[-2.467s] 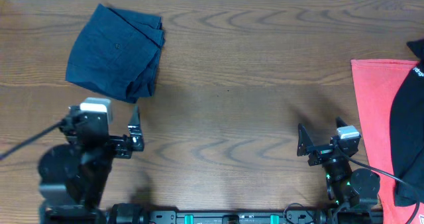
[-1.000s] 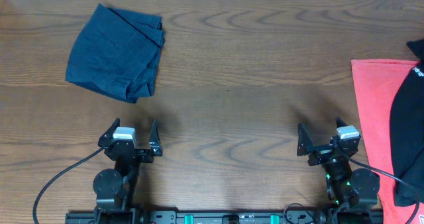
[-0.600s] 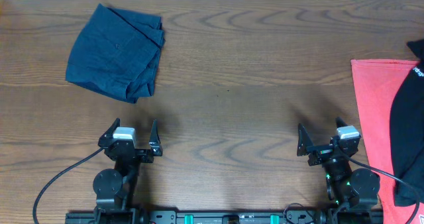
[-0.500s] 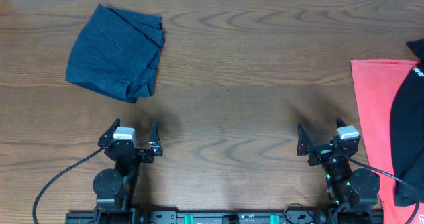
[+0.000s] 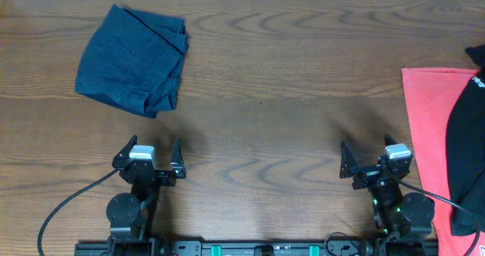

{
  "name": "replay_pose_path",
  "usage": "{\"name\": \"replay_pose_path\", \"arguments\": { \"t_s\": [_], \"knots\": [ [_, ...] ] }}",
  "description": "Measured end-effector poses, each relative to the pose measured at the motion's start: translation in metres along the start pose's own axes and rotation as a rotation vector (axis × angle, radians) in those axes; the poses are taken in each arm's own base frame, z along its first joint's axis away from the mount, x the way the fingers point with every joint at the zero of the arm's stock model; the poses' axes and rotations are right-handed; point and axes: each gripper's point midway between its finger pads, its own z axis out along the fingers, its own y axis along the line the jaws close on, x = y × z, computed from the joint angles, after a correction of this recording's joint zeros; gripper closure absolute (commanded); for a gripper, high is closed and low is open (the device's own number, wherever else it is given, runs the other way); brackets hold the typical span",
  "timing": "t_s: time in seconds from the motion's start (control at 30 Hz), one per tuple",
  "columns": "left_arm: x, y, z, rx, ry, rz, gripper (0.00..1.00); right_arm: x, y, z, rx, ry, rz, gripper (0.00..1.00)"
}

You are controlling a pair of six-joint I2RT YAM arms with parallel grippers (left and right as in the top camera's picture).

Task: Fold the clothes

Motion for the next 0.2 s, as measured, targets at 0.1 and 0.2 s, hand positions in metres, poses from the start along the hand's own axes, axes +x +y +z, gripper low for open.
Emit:
{"name": "replay_pose_path", "arguments": {
  "t_s": [0.1, 0.2],
  "knots": [
    [0.0000, 0.0000, 0.0000, 0.000, 0.000, 0.000, 0.02, 0.0000, 0.0000, 0.0000, 0.000, 0.000, 0.000, 0.01],
    [0.0000, 0.0000, 0.0000, 0.000, 0.000, 0.000, 0.02, 0.0000, 0.0000, 0.0000, 0.000, 0.000, 0.000, 0.01]
  ]
}}
